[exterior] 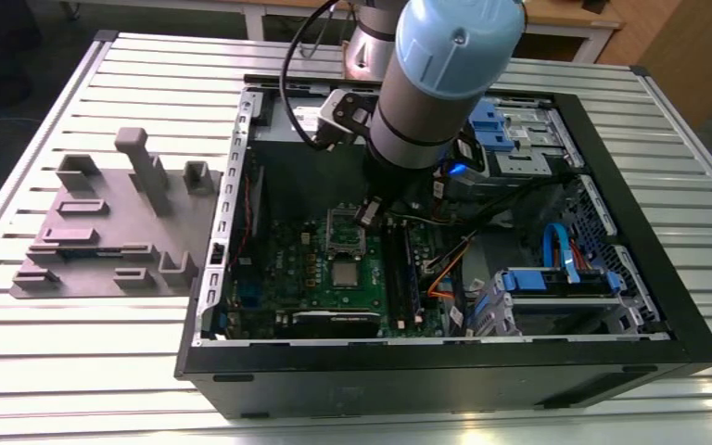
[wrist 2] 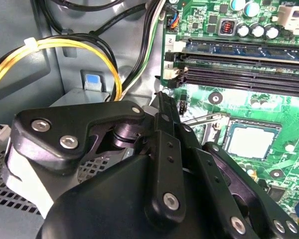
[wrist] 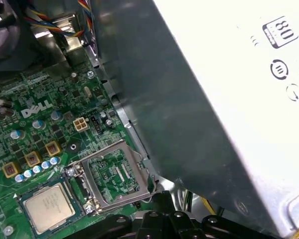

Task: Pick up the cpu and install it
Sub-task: 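Close the cpu cover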

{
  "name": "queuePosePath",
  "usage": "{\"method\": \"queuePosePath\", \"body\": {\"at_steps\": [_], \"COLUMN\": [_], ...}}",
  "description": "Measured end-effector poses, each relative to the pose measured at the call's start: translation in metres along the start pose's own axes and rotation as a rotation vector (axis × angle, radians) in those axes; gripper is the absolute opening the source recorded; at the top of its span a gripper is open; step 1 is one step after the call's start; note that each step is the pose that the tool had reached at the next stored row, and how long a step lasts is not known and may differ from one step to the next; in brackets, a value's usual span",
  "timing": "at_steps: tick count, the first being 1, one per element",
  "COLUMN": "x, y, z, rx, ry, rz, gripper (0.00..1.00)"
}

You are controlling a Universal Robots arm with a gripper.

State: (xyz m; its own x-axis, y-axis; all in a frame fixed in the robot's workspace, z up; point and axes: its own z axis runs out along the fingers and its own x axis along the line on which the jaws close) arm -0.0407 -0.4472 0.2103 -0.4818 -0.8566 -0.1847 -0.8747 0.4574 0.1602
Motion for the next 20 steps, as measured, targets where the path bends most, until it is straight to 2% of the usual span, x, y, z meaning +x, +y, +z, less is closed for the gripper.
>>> {"method": "queuePosePath", "body": {"at_steps": [9, 15, 20], "x": [-0.0006, -0.0008, -0.0015], "y": [0.0012, 0.0013, 0.0019], "z": [-0.0050, -0.0057, -0.0097], "rx": [0.0084, 0.0092, 0.0094], "ry": [0.0160, 0.0174, 0.0178], "rz": [0.001, 0.001, 0.001], "gripper": [0.10, 0.10, 0.10]}}
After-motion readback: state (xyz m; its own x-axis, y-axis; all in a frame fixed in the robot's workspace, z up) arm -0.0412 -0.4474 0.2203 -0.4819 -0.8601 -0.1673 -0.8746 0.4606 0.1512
